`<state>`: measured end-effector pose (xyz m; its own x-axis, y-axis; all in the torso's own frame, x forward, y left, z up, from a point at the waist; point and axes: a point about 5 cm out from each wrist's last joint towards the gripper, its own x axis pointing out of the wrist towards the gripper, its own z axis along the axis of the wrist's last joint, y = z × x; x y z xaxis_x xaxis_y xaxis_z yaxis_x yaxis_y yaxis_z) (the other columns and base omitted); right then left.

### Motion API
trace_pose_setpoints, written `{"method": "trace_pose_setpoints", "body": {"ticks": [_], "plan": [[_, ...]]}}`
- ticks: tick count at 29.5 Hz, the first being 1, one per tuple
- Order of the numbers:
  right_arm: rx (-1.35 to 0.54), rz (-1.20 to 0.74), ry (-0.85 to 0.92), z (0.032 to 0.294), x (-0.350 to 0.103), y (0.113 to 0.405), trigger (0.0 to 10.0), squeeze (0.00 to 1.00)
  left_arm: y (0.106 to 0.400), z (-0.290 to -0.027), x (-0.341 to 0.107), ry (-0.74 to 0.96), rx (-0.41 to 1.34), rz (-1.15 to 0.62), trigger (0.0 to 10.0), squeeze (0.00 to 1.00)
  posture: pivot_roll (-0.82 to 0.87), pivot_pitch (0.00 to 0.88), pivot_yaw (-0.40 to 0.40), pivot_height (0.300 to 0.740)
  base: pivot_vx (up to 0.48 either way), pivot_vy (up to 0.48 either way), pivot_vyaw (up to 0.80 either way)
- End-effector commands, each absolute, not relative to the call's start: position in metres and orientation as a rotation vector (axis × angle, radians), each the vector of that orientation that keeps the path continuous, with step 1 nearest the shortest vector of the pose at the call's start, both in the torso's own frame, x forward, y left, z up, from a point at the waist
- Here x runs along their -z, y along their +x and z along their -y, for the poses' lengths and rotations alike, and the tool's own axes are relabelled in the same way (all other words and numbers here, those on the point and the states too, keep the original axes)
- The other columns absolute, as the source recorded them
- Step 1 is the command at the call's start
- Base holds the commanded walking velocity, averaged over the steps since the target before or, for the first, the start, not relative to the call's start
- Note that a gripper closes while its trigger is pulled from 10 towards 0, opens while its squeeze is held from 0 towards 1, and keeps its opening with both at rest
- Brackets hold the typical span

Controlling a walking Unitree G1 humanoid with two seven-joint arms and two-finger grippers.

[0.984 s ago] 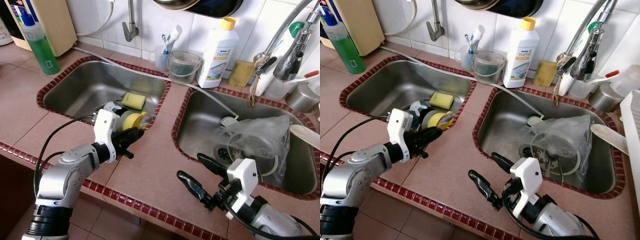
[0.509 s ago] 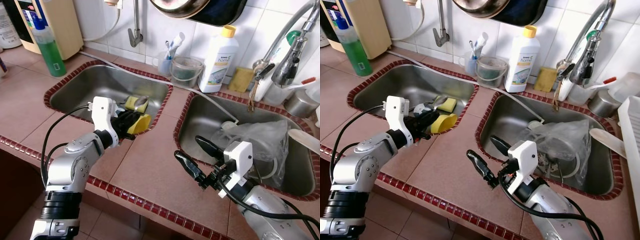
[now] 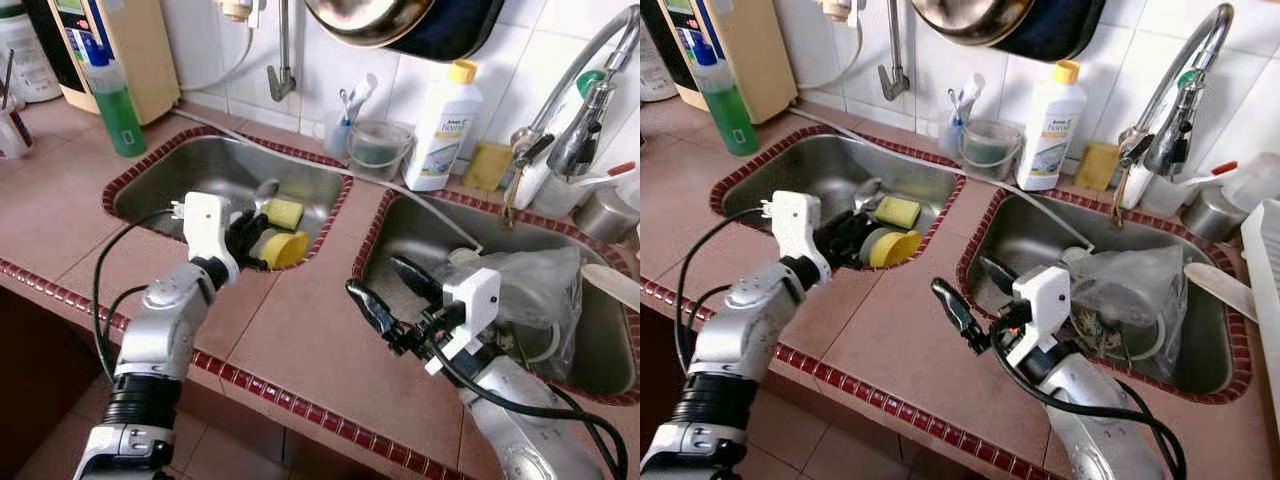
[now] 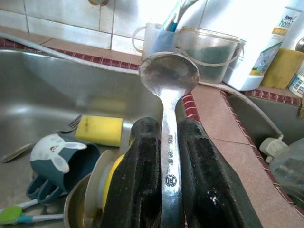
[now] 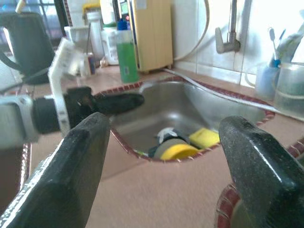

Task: Kitchen organization

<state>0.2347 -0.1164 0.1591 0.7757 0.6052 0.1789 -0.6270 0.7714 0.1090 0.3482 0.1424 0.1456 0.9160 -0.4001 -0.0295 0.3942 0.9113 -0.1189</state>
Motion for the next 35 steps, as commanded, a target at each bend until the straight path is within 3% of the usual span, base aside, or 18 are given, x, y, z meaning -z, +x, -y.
{"method": "trace_pose_setpoints", "body": {"ticks": [1,10,16,25,35], "plan": [[-0.654,0.146,0.161,0.119,-0.161,0.237,10.0,0.00,0.353,-0.136,-0.153,-0.098,0.439,-0.027,10.0,0.00,-0.06,0.000,-0.058,0.740,0.000,0.000,0.00],[-0.673,0.166,0.184,0.110,-0.167,0.236,10.0,0.00,0.370,-0.125,-0.157,-0.142,0.461,0.004,10.0,0.00,-0.08,0.036,-0.074,0.740,0.000,0.000,0.00],[-0.705,0.176,0.215,0.103,-0.176,0.222,10.0,0.00,0.373,-0.118,-0.160,-0.170,0.570,-0.016,10.0,0.00,-0.10,0.115,-0.067,0.740,0.000,0.000,0.00],[-0.723,0.165,0.295,0.098,-0.188,0.191,10.0,0.00,0.379,-0.130,-0.174,-0.150,0.608,-0.020,10.0,0.00,-0.11,0.227,-0.053,0.740,0.000,0.000,0.00],[-0.708,0.103,0.337,0.103,-0.192,0.166,10.0,0.00,0.389,-0.147,-0.183,-0.112,0.561,-0.032,10.0,0.00,-0.14,0.284,-0.059,0.740,0.000,0.000,0.00]]}}
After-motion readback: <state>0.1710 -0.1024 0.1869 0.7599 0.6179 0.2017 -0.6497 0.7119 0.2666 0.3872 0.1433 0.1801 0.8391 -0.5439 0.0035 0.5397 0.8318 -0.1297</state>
